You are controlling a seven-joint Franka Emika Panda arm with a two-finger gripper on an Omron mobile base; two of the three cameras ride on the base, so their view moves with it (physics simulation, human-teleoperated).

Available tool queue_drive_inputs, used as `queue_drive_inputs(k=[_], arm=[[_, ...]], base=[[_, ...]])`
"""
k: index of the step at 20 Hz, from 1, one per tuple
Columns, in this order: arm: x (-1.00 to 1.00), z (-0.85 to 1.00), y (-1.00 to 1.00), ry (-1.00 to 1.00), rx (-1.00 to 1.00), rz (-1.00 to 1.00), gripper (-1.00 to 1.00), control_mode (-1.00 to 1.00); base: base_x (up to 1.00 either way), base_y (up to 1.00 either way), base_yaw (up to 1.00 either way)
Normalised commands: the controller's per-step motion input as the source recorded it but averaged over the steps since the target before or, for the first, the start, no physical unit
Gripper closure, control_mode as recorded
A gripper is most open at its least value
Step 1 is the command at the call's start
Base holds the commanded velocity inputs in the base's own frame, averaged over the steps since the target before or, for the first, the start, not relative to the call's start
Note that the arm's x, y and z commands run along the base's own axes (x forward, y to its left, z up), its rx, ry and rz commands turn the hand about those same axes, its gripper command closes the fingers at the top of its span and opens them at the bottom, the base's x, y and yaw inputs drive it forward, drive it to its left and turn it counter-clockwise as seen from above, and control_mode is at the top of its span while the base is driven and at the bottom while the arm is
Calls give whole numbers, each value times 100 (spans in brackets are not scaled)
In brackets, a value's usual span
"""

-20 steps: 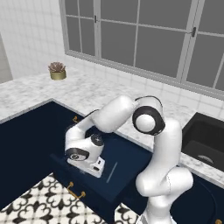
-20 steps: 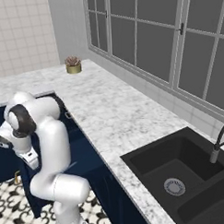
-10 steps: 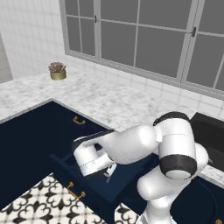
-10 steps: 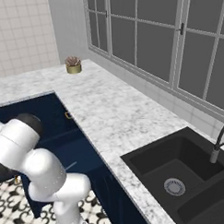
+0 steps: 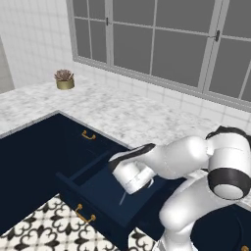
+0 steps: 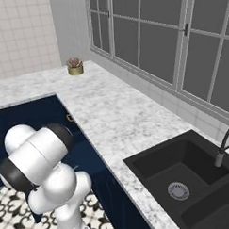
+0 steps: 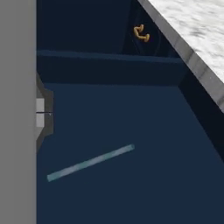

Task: Take a straw from the drawer in front and place it inside the glass cup on the dining counter.

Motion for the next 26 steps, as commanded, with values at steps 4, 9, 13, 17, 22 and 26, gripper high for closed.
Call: queue_drive_inputs(k=[4,9,13,17,22,26], arm=[[19,95,-4,48,-46,-20,-100,-100],[8,100,4,6,-24,-12,-100,-100],[41,98,2,10,-11,-1,-100,-100],[11,35,0,29,-13,7,-100,-100],[-8,24,13,30,-24,21,-100,-100],[-9,64,33,21,-28,16,-100,-100]], base=[[0,0,0],[0,0,0],[0,0,0],[0,0,0],[0,0,0],[0,0,0]])
